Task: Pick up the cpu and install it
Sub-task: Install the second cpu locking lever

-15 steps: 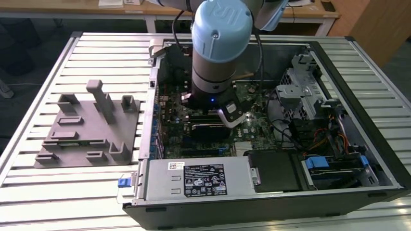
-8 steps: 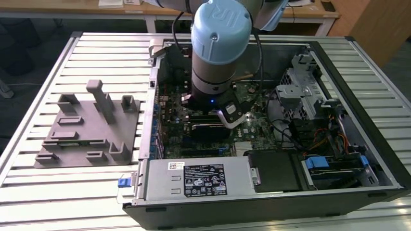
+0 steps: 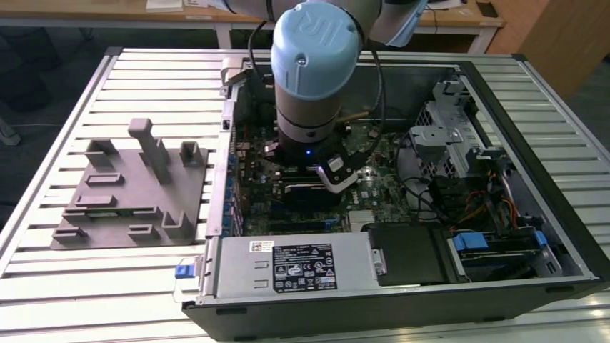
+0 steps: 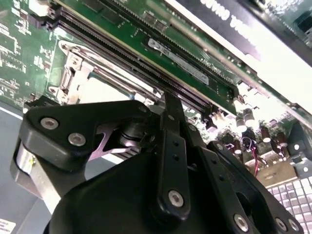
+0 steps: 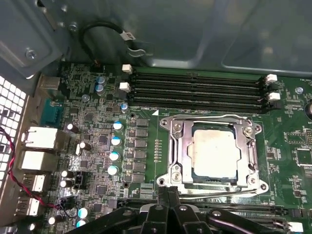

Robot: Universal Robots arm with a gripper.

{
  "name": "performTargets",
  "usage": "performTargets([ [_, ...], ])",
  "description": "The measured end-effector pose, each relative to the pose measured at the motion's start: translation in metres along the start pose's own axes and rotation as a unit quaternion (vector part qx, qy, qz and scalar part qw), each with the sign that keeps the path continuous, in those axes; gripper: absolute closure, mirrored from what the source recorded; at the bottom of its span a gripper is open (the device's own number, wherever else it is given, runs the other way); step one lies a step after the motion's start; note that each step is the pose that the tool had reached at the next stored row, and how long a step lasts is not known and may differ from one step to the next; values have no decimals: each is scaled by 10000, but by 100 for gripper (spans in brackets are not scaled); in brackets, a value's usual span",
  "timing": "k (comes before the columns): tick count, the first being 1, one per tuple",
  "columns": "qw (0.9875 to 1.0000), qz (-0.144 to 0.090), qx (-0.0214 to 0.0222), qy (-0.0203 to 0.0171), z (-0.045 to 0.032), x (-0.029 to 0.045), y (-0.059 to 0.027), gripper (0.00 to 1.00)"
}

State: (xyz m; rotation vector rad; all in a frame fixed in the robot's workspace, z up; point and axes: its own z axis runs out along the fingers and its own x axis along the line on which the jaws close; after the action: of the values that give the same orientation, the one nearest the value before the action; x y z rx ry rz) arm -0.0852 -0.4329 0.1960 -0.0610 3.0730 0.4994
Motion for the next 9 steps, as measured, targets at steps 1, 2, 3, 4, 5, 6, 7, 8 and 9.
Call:
performTargets([
  [1,10000,-2,-7,-7,4,2,-2,89],
  [2,10000,-5,-21,-14,6,2,-3,89],
  [3,10000,-6,-40,-21,9,3,-4,89],
  [4,10000,-7,-60,-27,12,4,-5,89],
  [5,10000,-8,-76,-33,15,5,-6,89],
  [6,9999,-10,-94,-40,19,5,-7,89],
  [7,9999,-12,-107,-47,24,5,-9,89],
  [8,9999,-14,-119,-54,29,6,-10,89],
  [9,9999,-17,-133,-64,35,8,-12,89],
])
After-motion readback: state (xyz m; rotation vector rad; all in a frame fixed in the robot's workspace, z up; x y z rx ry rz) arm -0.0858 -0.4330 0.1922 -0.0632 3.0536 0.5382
